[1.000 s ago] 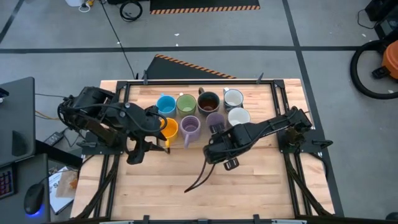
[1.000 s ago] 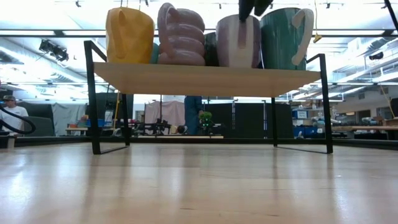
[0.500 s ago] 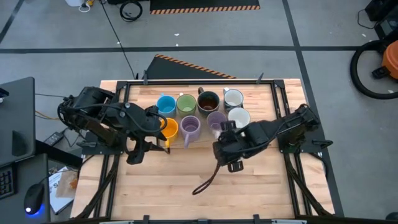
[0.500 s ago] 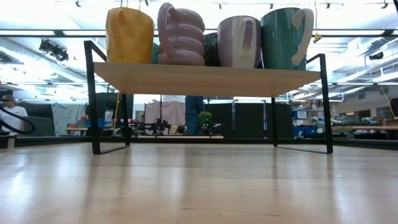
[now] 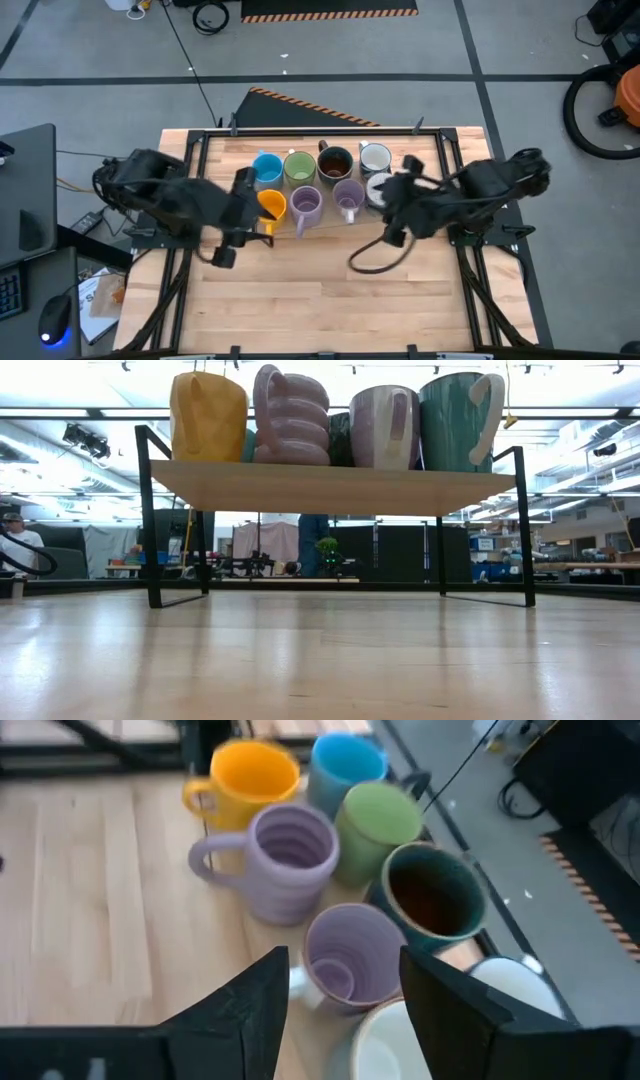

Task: Place coffee mugs
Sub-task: Return to Home Position

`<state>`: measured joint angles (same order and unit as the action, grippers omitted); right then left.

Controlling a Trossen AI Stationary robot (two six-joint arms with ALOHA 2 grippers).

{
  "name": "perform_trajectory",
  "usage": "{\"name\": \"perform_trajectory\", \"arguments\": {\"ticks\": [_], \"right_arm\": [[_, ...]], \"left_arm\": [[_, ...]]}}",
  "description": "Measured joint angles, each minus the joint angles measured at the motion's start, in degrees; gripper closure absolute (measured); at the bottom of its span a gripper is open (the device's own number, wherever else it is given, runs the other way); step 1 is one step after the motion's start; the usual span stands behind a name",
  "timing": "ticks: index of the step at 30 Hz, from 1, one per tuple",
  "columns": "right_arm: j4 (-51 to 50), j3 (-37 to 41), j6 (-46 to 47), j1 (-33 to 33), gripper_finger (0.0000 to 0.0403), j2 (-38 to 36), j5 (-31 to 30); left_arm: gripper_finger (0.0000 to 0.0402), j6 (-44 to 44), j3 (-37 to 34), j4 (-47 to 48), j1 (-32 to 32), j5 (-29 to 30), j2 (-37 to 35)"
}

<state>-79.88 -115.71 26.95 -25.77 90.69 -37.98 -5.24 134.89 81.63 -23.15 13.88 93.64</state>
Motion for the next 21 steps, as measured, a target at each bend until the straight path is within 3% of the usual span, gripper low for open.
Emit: {"name": "perform_trajectory", "arguments": {"ticks": [7,11,21], "right_arm": [[3.5,9.2,5.5,-5.6,0.0216,-8.7,-4.7],[8.5,17.6,7.8,-8.8,0.0228,-14.7,-6.6],[27.1,35.9,6.0,-13.5,0.0262,-30.7,-8.2]], "left_arm": [[0.0239,1.6,0.0,-3.8,-1.1,2.6,-2.1],[0.0256,1.5,-3.9,-8.8,-2.5,3.6,-4.3],[0.0292,-2.8,-34.3,-33.7,-3.1,5.2,-17.4]]}}
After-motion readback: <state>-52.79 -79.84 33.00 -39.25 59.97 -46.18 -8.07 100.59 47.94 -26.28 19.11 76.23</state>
